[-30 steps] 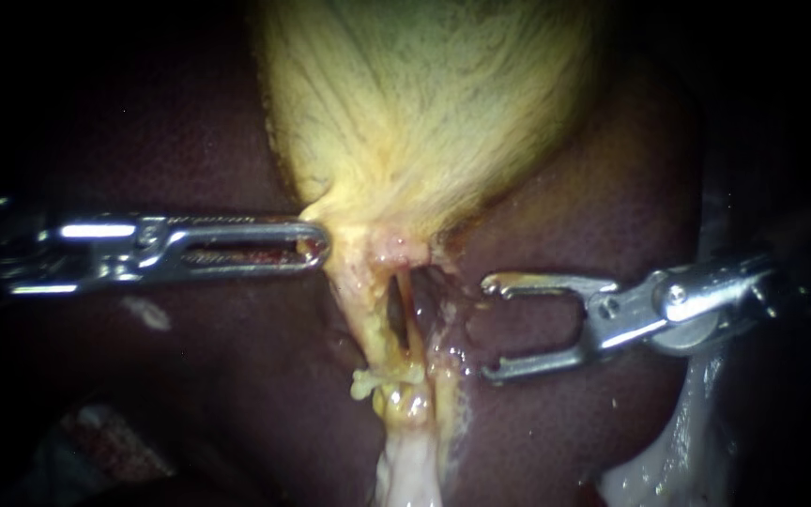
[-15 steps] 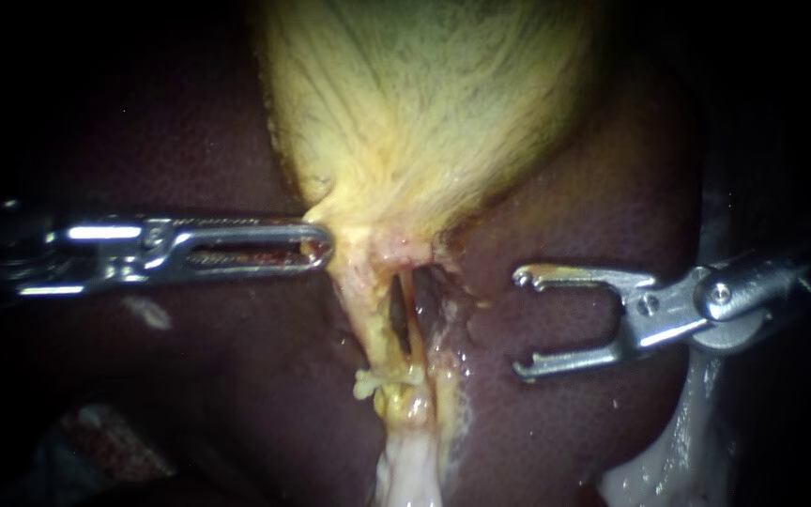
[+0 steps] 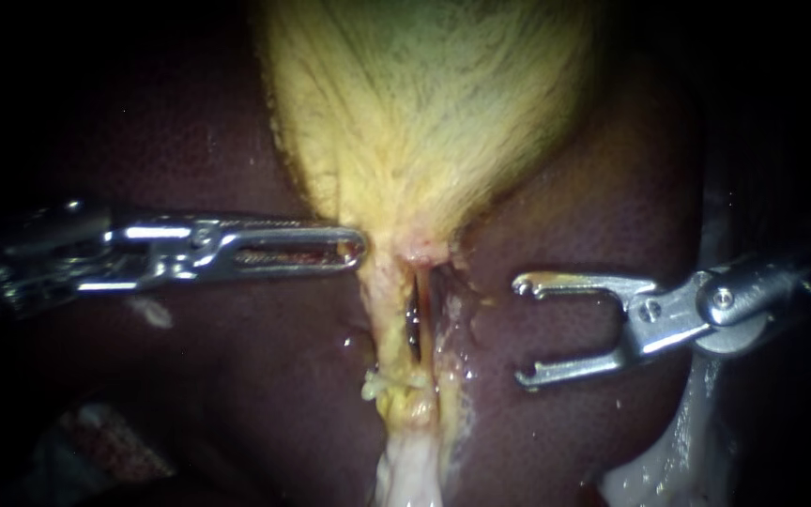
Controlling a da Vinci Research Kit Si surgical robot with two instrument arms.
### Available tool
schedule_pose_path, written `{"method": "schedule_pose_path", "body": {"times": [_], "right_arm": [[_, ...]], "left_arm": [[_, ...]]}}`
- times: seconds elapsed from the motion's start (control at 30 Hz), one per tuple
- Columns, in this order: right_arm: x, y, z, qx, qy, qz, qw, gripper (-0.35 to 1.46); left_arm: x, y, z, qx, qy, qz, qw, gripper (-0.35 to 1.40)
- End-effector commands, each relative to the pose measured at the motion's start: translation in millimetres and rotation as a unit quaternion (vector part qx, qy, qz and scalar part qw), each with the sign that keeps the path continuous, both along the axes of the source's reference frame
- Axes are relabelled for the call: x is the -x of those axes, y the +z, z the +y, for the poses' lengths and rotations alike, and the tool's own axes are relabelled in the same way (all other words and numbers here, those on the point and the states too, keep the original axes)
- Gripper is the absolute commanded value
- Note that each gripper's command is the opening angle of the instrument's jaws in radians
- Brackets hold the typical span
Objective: Going back first clip left tube
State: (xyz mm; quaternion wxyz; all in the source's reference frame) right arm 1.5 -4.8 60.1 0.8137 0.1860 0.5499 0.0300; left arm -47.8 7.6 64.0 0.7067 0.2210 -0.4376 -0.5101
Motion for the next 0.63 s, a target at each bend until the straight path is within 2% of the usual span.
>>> {"method": "schedule_pose_path", "body": {"times": [0.03, 0.63], "right_arm": [[0.0, 0.0, 0.0, 0.0, 0.0, 0.002, 1.0, 0.6], [0.0, 0.0, 0.0, 0.002, -0.001, 0.002, 1.0, 0.6]], "left_arm": [[0.2, 0.1, -0.2, -0.001, 0.001, 0.001, 1.0, -0.3], [0.1, 0.1, -0.2, -0.001, 0.002, 0.002, 1.0, -0.3]]}}
